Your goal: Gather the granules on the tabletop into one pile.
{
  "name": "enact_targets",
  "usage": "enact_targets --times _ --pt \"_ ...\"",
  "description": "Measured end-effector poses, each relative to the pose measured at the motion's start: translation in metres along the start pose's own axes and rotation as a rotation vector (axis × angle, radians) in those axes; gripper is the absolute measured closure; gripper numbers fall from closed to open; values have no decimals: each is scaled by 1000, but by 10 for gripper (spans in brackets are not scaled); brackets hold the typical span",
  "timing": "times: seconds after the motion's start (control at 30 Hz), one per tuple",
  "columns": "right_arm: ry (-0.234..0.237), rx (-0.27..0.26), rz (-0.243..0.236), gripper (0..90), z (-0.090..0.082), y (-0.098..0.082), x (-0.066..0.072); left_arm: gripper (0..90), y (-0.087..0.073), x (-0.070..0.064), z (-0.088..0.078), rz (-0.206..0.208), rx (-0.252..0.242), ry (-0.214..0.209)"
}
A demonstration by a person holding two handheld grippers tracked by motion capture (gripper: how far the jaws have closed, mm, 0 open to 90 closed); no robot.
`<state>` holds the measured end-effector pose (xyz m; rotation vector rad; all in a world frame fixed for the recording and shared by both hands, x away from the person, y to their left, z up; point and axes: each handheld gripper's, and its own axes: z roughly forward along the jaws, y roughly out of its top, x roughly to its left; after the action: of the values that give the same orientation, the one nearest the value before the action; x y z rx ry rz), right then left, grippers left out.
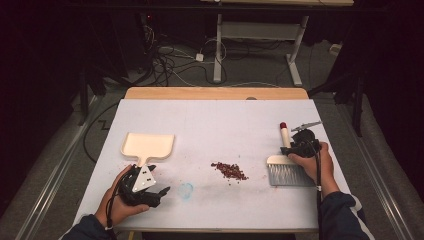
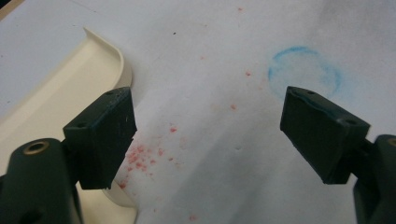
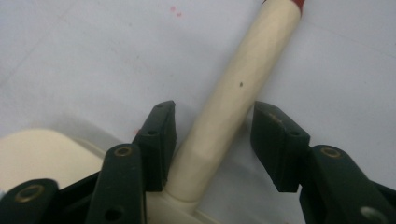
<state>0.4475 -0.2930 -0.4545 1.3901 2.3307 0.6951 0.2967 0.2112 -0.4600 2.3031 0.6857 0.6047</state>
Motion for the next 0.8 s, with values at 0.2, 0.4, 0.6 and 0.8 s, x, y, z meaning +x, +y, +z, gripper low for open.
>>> enact_targets --times 0.2,0.4,0.6,0.8 --pt "-14 -7 2 514 1 1 1 173 0 0 0 6 6 3" --pt "0 -74 -15 429 -8 2 5 173 0 0 0 1 3 9" --pt "6 -254 -90 365 -38 4 20 172 0 0 -2 3 1 14" --pt "-2 -408 -103 283 -64 2 32 171 0 -1 -2 -1 2 12"
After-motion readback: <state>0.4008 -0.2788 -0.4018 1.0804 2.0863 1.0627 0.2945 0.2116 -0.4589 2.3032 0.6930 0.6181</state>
